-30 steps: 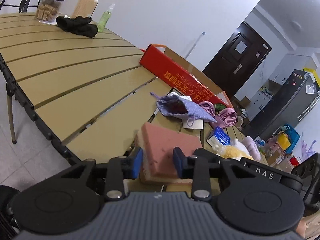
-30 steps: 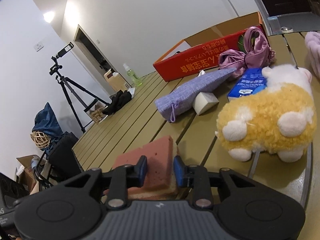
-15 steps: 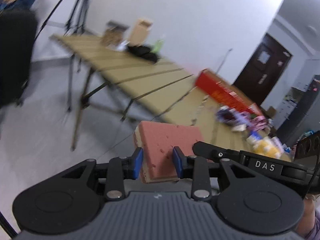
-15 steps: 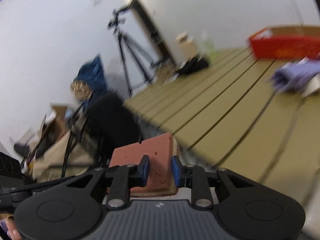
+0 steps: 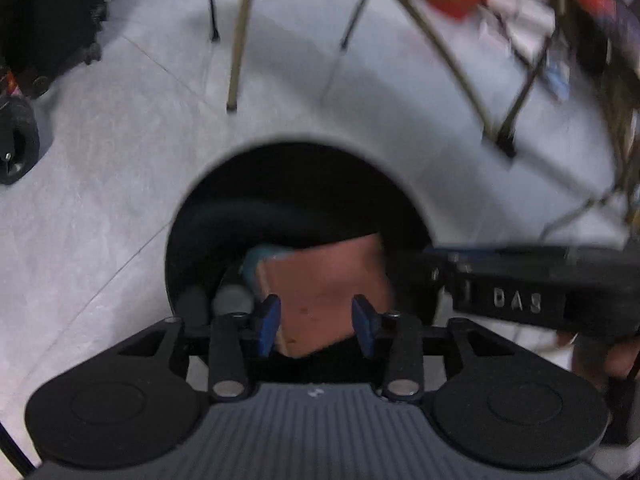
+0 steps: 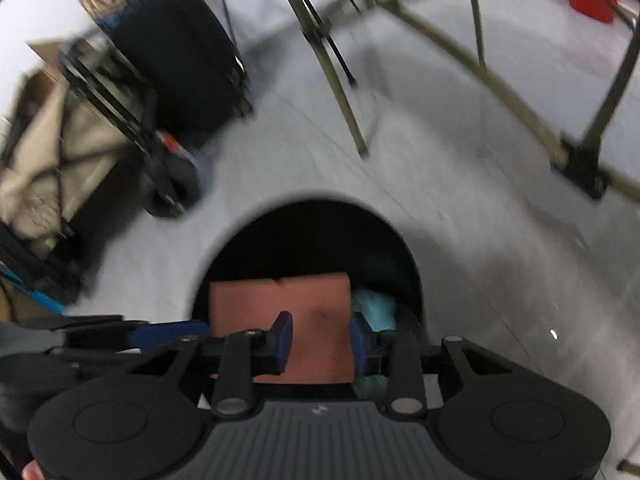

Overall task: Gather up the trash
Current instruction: 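Carry the sponge block over the bin and release it, then grasp the yellow and white sheep plush with both grippers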

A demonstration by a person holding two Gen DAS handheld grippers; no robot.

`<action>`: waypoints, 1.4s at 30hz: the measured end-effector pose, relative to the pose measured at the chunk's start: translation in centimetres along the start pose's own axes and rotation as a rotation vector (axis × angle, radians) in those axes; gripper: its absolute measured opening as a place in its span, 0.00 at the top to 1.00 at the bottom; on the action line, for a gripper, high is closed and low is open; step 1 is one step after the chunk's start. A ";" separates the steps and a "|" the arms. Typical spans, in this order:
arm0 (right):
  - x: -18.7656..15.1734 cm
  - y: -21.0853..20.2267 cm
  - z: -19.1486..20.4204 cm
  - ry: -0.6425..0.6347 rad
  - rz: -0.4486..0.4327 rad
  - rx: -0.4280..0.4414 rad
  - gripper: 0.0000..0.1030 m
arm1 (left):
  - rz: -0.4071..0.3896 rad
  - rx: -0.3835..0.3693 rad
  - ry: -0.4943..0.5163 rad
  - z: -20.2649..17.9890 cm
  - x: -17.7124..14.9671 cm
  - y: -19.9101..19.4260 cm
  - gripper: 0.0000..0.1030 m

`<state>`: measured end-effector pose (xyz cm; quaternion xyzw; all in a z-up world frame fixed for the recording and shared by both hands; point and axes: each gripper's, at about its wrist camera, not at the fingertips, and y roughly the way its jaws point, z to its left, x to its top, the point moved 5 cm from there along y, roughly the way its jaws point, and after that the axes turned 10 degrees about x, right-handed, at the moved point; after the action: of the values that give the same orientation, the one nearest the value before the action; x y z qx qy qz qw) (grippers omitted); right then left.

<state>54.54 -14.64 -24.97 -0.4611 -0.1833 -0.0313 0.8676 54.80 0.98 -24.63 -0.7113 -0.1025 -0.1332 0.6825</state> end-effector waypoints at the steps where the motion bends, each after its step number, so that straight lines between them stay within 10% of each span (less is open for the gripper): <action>1: -0.4 0.1 0.1 -0.016 0.012 -0.007 0.68 | 0.014 0.029 0.030 -0.2 -0.2 0.6 0.52; 12: -0.1 -0.7 -0.4 -0.026 0.031 -0.021 0.59 | 0.055 0.115 0.031 0.6 -0.3 1.7 0.38; 26: 0.3 -5.1 1.1 -0.085 -0.077 -0.018 0.49 | -0.091 0.160 0.027 -0.5 0.5 -3.9 0.30; 35: 0.8 -19.9 2.8 -0.218 -0.557 -0.032 0.48 | -0.614 0.242 0.033 -4.3 2.5 -15.5 0.19; 42: -1.4 -36.1 -1.9 -0.136 -1.006 -0.352 0.36 | -0.790 -0.005 0.034 -13.7 4.6 -21.0 0.13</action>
<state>45.69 -37.07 2.06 -0.4558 -0.4293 -0.4438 0.6411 51.53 -11.89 -2.82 -0.6164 -0.3565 -0.3974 0.5788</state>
